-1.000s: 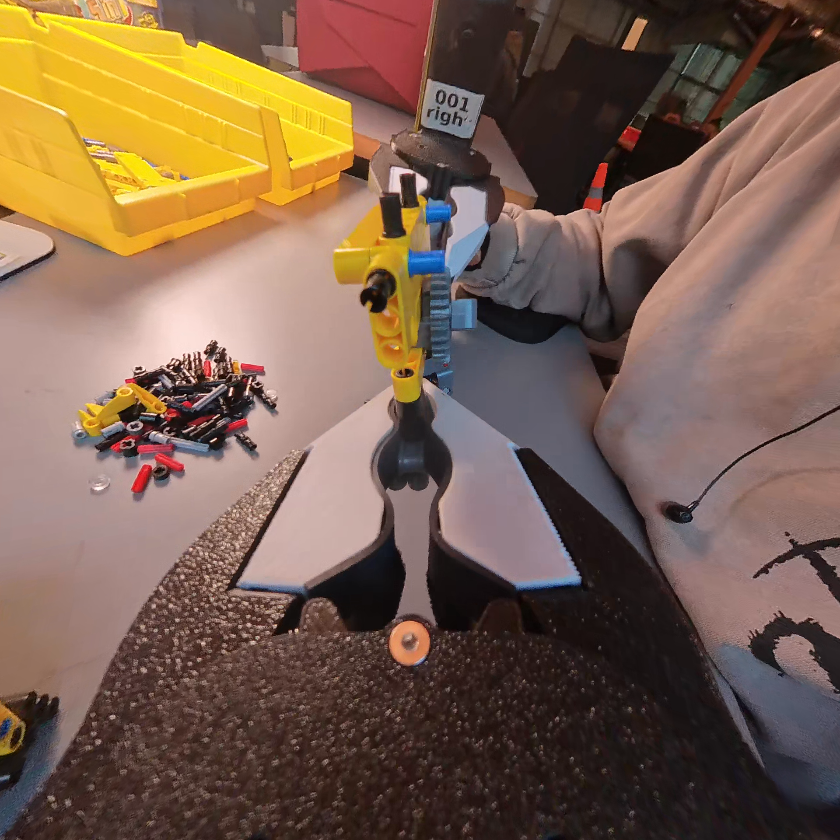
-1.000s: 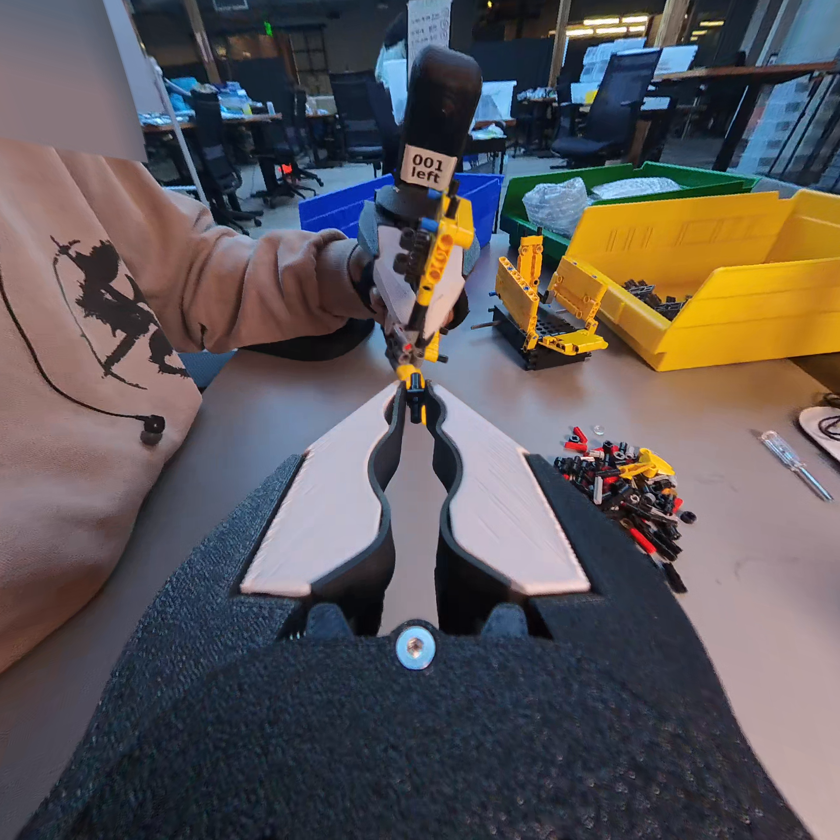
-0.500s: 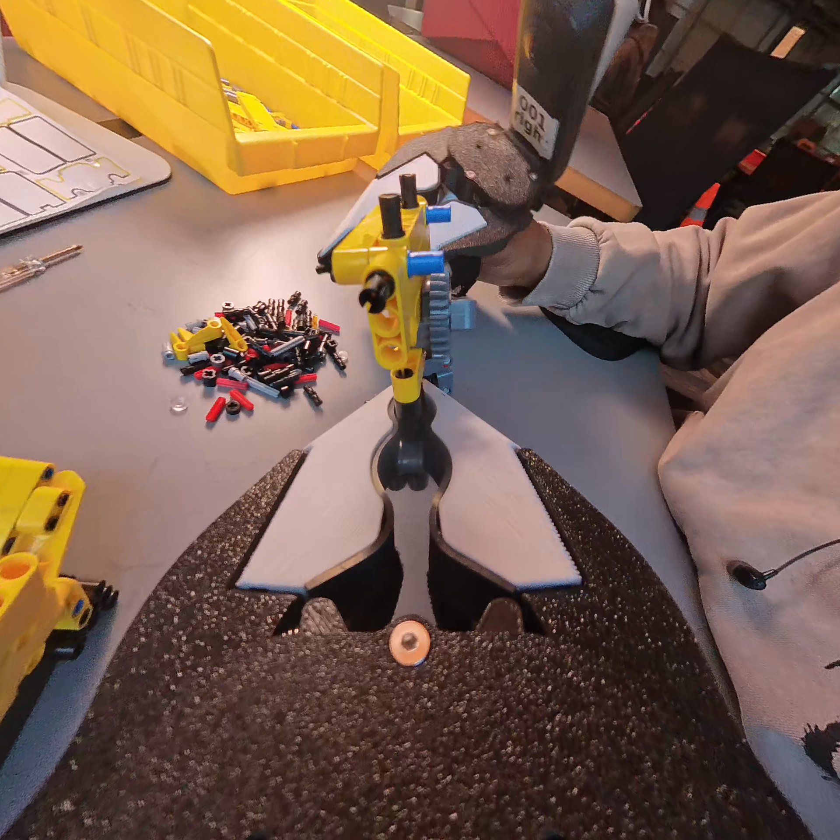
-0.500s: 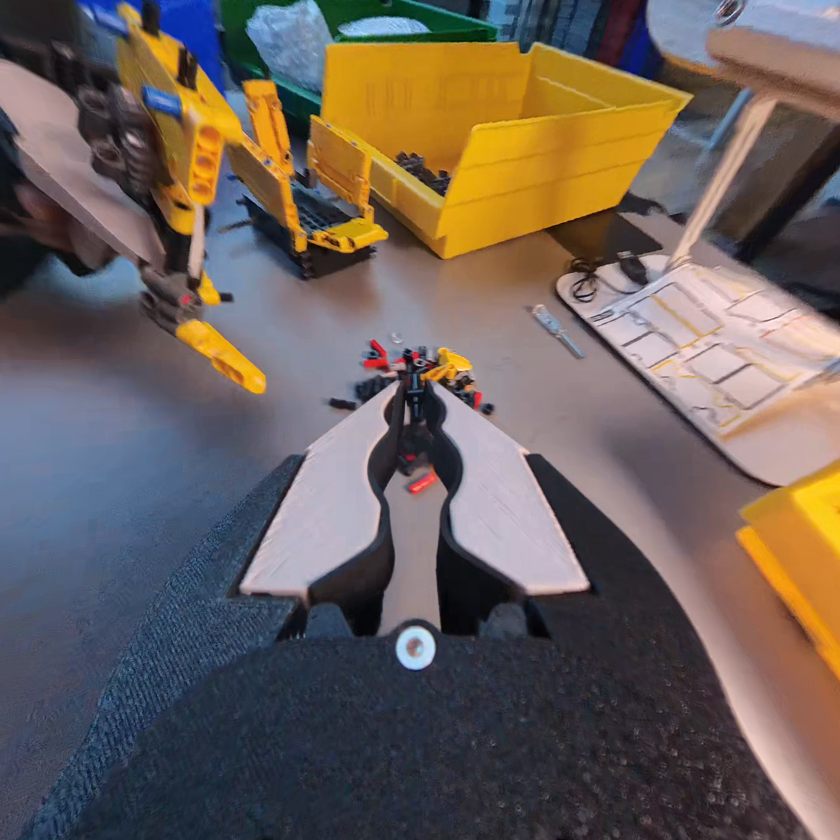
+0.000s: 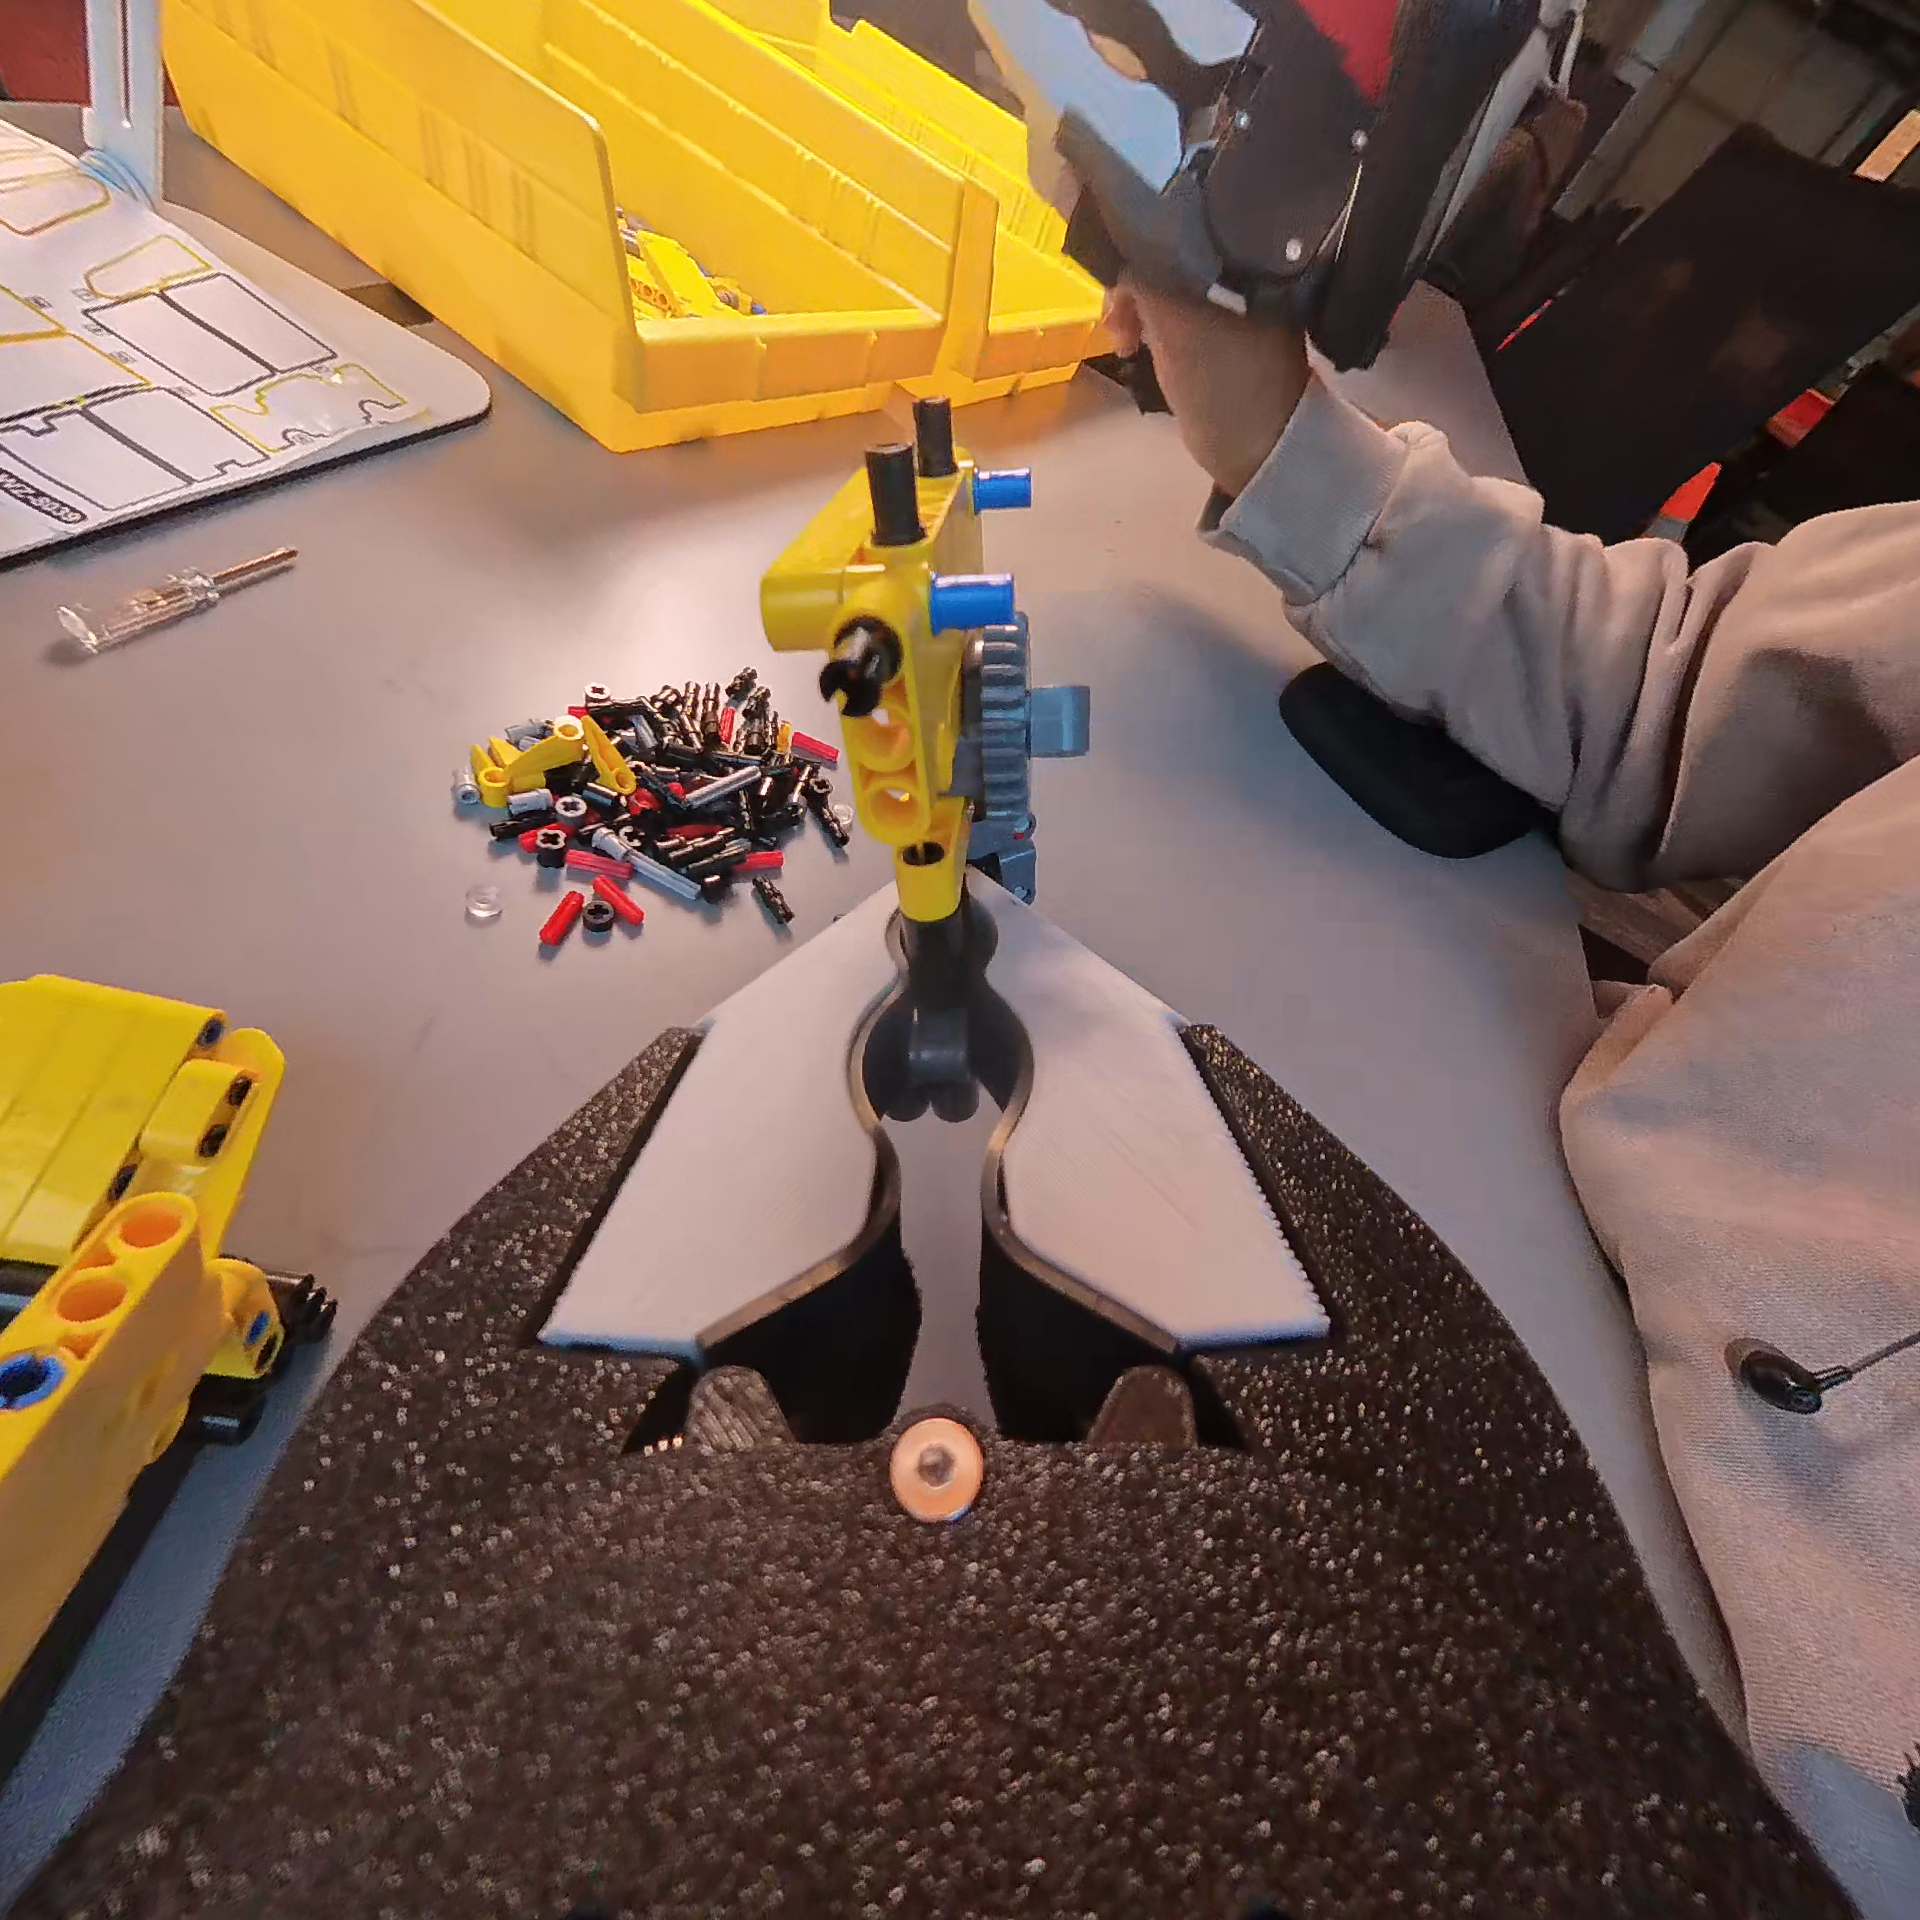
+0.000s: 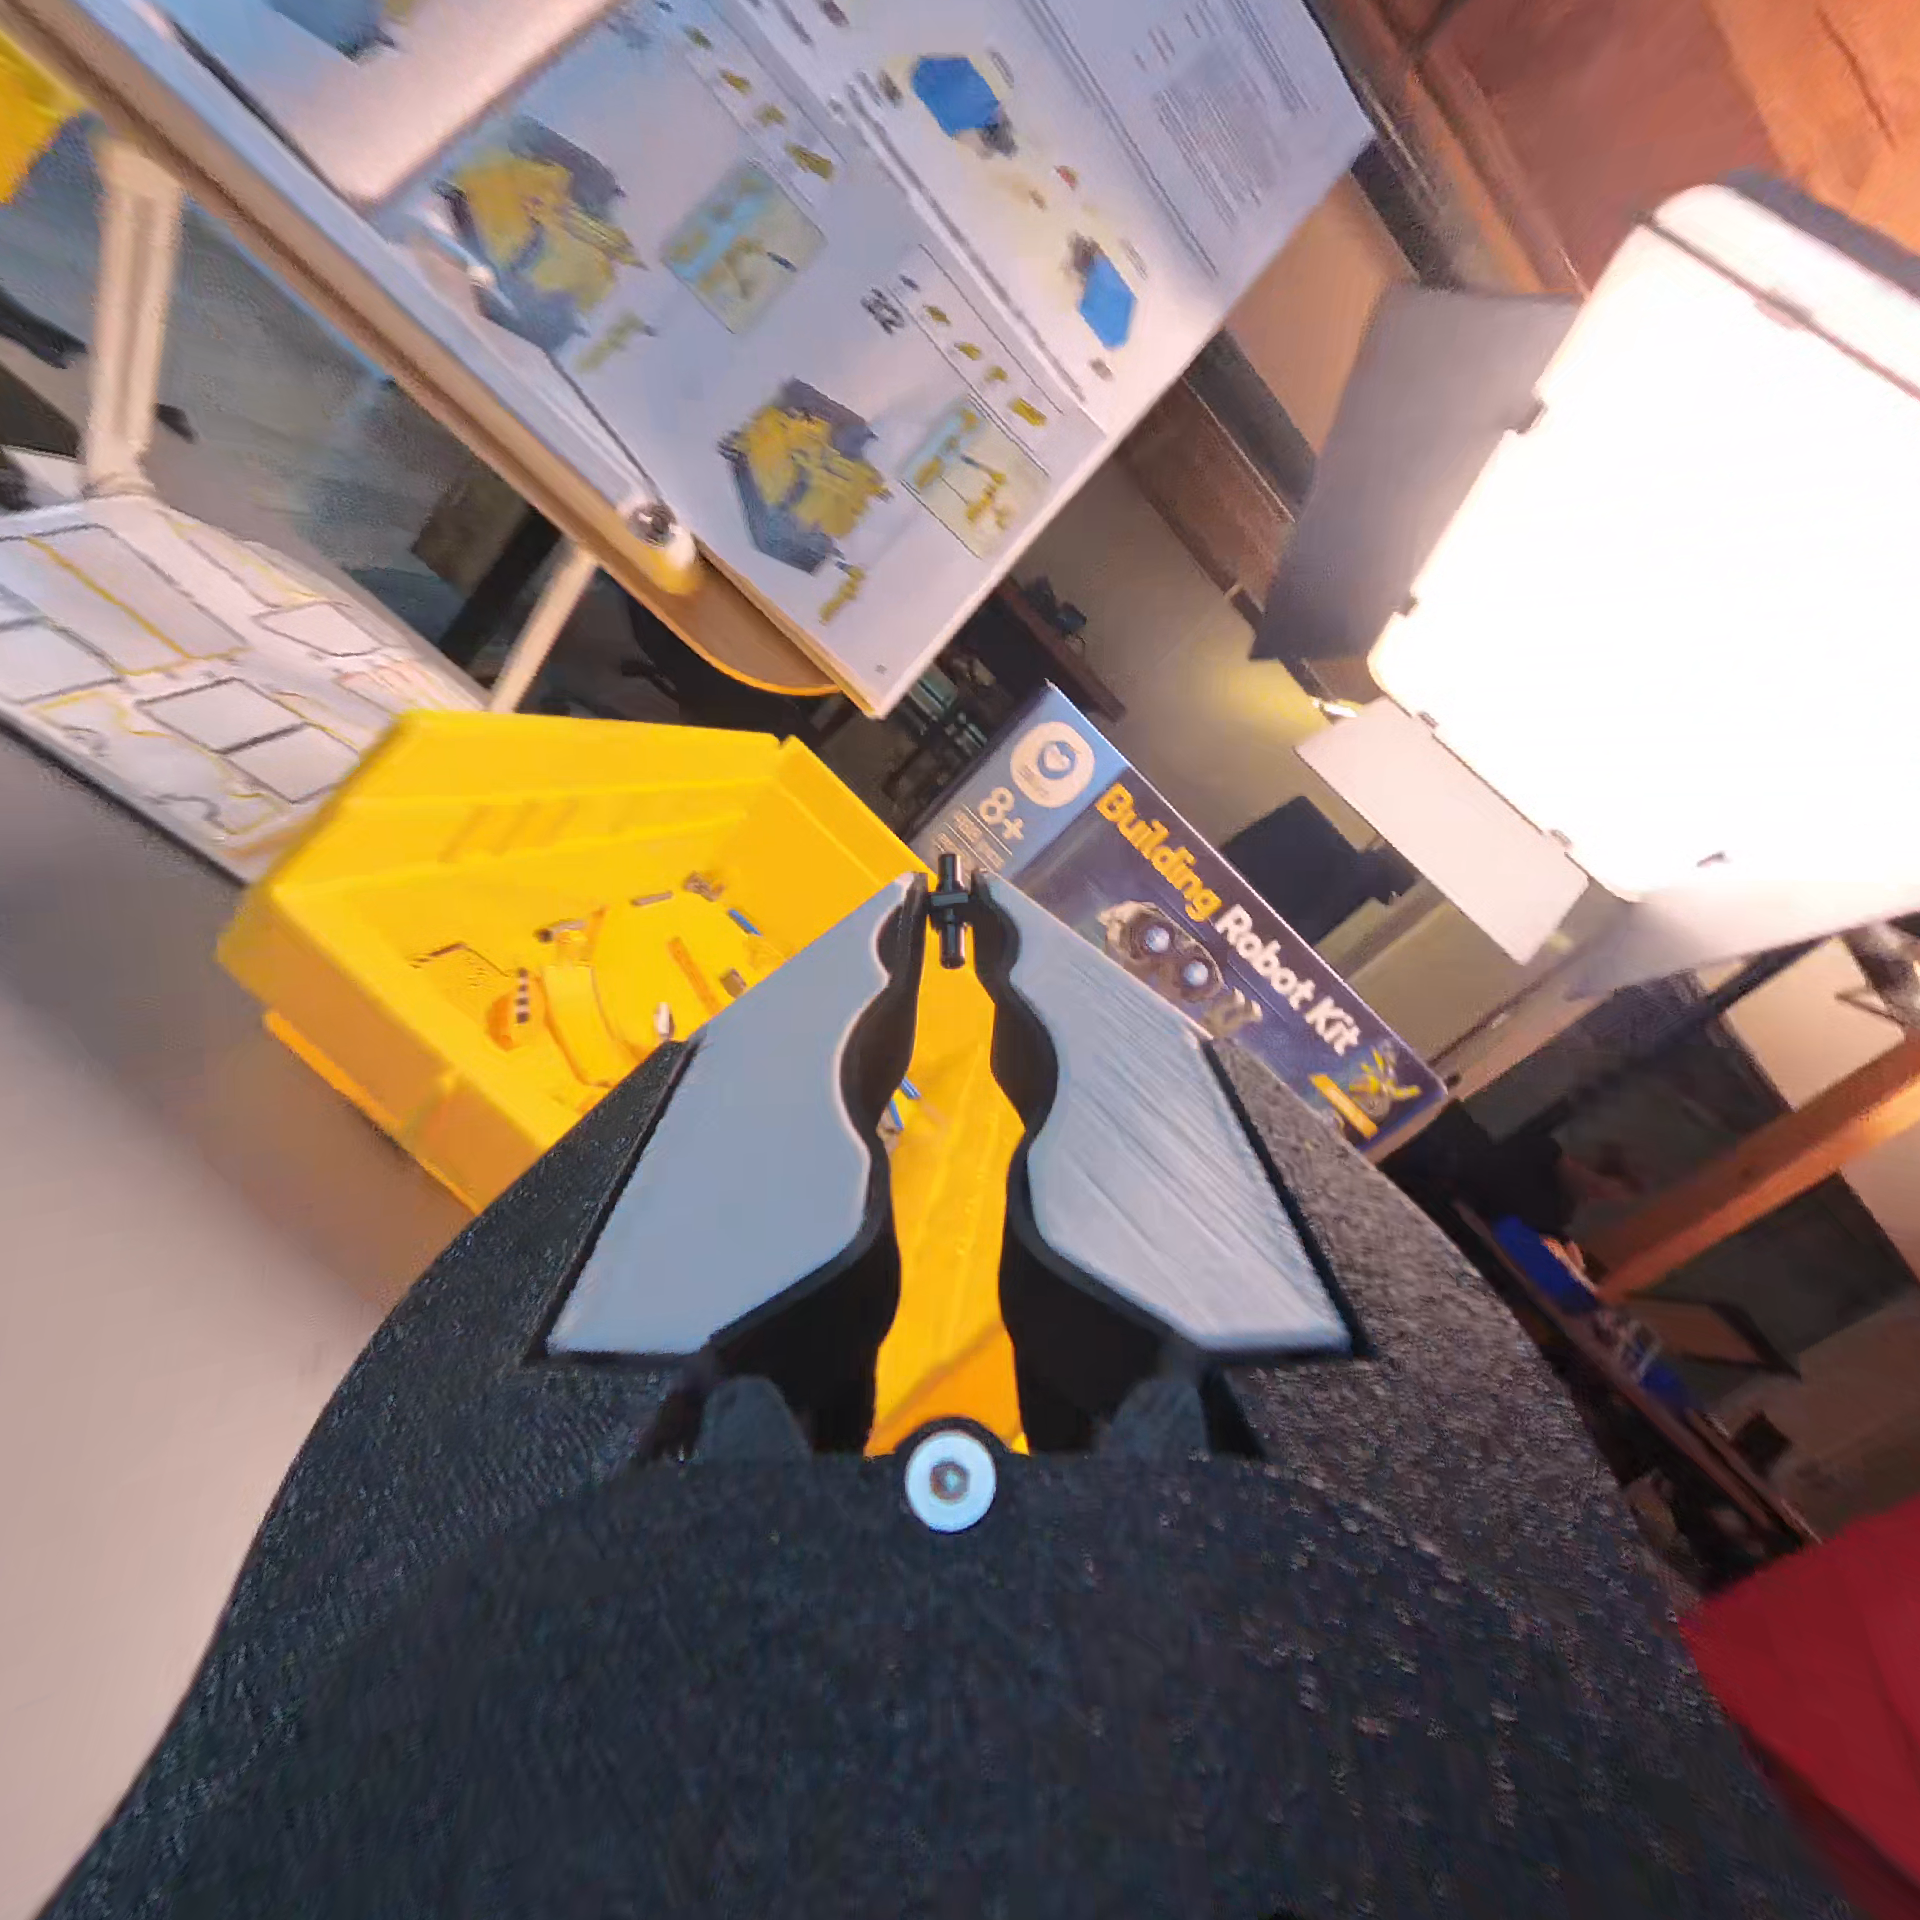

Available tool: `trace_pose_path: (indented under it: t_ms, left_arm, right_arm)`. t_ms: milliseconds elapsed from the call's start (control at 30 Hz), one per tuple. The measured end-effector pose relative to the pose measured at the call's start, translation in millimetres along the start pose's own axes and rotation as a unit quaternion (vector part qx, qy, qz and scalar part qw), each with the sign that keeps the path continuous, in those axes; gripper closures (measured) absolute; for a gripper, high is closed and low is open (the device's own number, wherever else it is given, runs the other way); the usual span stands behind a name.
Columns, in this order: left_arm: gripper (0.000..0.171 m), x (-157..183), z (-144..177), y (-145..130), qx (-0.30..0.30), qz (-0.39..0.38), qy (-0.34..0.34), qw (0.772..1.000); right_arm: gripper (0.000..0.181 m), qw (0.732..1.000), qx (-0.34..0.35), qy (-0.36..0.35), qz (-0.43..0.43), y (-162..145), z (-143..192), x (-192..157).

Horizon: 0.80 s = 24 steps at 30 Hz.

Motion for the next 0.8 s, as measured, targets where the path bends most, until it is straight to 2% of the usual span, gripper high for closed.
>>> trace_pose_path:
  t_ms: [133,233,367,467,567,633,733,800]
  left_arm:
    - [0.171,-4.7,-3.0,-5.6,-0.014,-0.006,0.014,1.000]
    - [0.171,-5.9,-4.6,-5.9,-0.010,-0.006,0.015,1.000]
    - [0.171,-7.0,-5.3,-6.3,-0.005,-0.004,0.014,1.000]
    - [0.170,-7.7,-6.5,-8.2,-0.007,0.000,0.011,1.000]
    - [0.171,-7.0,-8.4,-10.6,-0.013,0.000,0.009,1.000]
    - [0.171,-6.0,-9.4,-11.0,-0.014,-0.001,0.007,1.000]
    - [0.171,-2.0,-10.2,-7.7,-0.003,-0.001,-0.005,1.000]
    - [0.171,3.6,-11.3,-3.6,0.014,0.002,-0.025,1.000]
  right_arm:
    - [0.175,0.987,-0.090,-0.034,-0.127,-46.8,-18.7,52.9]
    - [0.175,0.970,-0.165,-0.049,-0.173,-94.8,-27.0,77.5]
    - [0.171,0.948,-0.261,-0.033,-0.180,-151.7,-25.0,83.1]
    - [0.175,0.936,-0.290,-0.021,-0.197,-168.9,-22.0,82.8]
    - [0.170,0.934,-0.292,-0.021,-0.206,-173.1,-21.0,84.8]
    - [0.164,0.936,-0.272,-0.029,-0.222,-165.5,-20.8,88.3]
    - [0.159,0.954,-0.175,-0.011,-0.243,-119.8,-20.2,87.0]
    - [0.157,0.958,-0.098,0.056,-0.263,-72.0,-13.7,67.8]
Point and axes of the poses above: each gripper's, where its closed fingertips meet, z back along the fingers, y out of its top, x = y × z across the jaws, the point moved 2 cm from there along z, back along the fingers, and after that the axes turned 12 degrees about -y, right-handed, at the moved point
